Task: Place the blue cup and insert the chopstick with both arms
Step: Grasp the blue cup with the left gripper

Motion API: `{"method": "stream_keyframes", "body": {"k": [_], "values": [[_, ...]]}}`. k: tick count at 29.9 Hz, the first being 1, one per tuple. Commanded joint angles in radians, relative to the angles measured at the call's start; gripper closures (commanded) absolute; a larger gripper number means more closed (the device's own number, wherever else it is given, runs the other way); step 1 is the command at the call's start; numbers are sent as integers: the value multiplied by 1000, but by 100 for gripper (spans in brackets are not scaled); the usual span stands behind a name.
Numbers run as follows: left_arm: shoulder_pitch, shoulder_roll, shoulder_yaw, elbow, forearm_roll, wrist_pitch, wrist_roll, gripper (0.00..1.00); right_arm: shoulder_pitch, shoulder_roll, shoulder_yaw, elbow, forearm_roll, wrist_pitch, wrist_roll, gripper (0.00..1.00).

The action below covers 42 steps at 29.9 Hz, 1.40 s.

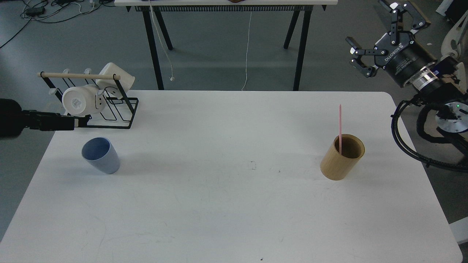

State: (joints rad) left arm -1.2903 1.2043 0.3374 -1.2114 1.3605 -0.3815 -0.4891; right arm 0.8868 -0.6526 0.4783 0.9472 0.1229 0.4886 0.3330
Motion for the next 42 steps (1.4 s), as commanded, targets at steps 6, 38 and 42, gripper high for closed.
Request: {"method": "stream_keyframes", "body": {"k": [6,38,42], "values": [[129,-209,3,274,28,53,0,0,-2,5,-4,-7,0,0,0,1],[236,-410,34,524,54,61,0,0,-20,-7,-4,-5,0,0,0,1],[238,-411,35,526,54,61,0,1,-23,-5,-4,-5,0,0,0,1]]}}
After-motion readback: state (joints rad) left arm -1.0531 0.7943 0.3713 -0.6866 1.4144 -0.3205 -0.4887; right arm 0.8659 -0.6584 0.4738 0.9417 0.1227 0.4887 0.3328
